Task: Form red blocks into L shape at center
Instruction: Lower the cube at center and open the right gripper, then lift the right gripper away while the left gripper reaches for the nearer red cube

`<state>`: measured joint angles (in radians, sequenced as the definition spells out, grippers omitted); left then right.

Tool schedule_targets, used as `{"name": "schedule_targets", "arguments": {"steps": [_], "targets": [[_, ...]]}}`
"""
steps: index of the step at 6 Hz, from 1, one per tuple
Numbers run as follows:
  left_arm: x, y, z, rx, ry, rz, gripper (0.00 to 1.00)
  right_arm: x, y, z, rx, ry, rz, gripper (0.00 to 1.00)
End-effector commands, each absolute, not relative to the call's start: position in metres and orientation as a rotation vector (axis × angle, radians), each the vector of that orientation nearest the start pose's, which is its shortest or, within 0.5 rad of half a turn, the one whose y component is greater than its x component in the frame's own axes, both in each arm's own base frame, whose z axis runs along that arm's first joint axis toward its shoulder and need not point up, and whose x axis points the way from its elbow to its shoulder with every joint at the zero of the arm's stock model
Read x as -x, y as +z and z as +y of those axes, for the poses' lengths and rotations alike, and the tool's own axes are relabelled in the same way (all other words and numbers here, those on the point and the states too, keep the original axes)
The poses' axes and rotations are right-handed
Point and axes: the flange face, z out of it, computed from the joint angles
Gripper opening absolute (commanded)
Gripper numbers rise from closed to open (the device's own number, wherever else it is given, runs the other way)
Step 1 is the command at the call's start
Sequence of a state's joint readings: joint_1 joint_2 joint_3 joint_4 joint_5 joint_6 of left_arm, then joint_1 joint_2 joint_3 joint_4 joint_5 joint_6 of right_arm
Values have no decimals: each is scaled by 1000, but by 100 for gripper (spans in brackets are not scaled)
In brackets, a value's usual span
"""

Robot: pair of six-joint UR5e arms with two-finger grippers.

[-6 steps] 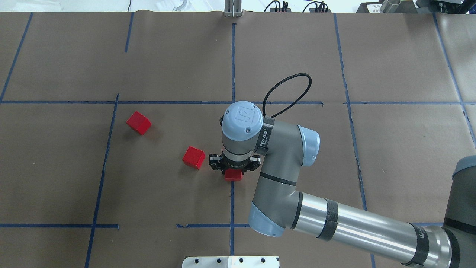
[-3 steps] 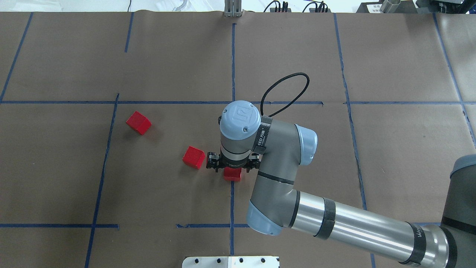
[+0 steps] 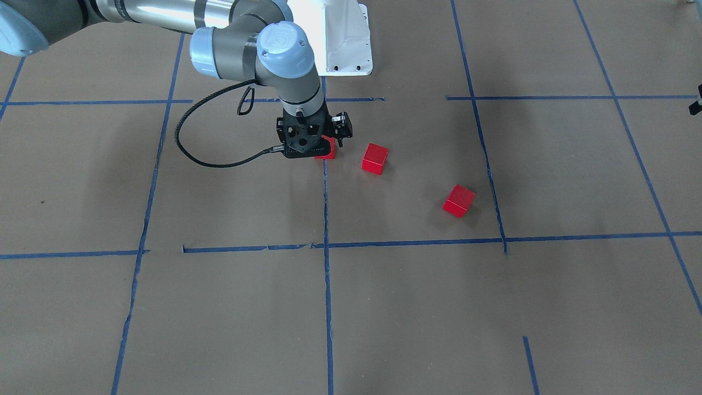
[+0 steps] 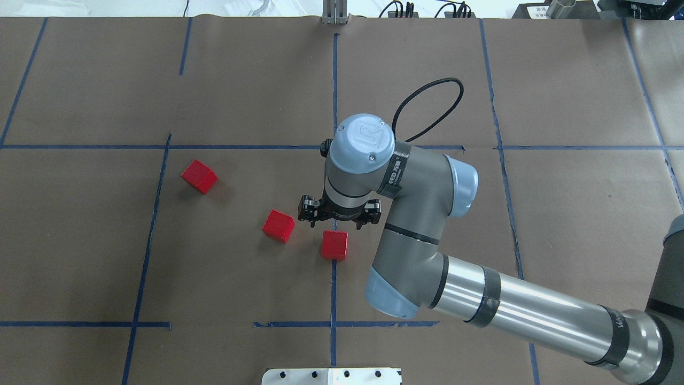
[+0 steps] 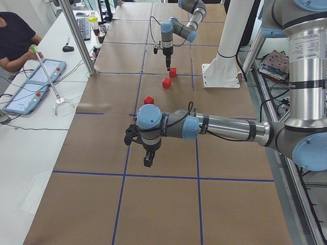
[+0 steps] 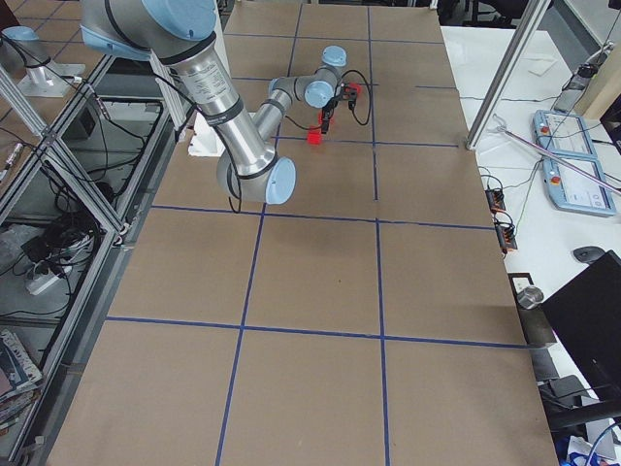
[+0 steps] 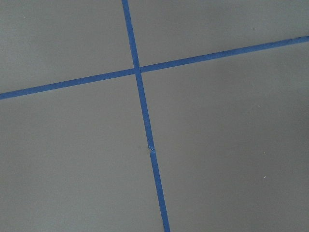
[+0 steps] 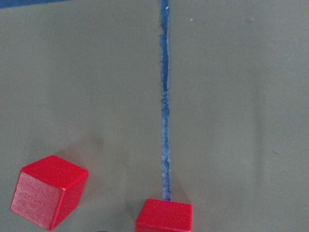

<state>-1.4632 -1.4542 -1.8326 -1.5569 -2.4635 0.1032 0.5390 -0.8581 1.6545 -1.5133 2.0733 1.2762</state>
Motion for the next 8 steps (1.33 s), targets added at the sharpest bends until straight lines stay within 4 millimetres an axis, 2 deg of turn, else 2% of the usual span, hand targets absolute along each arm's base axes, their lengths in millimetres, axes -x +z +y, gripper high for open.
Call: {"name": "schedule_targets", "arguments": {"steps": [1, 2, 3, 4, 5, 6, 7, 8], "targets": [[-69, 515, -481, -194, 407, 951, 100, 449, 216, -423, 105, 47, -1006, 100], [-108, 486, -478, -244, 426, 987, 100, 417, 243, -425, 129, 76, -999, 100], [-158, 460, -464, -260, 410, 1051, 100, 395, 253, -432, 160, 88, -1009, 100], [-225, 416, -454, -201, 380, 1103, 100, 387, 261, -430, 158, 70, -1009, 100], [-304, 363, -449, -209, 328, 1090, 100, 381, 267, -428, 154, 63, -1004, 100], [-408, 315, -404, -224, 314, 1082, 100, 374, 271, -423, 152, 66, -1004, 100], [-448, 303, -382, -257, 331, 1066, 100, 372, 276, -421, 156, 69, -1000, 100], [-472, 285, -374, -246, 359, 1072, 100, 371, 277, -421, 156, 68, -998, 100]]}}
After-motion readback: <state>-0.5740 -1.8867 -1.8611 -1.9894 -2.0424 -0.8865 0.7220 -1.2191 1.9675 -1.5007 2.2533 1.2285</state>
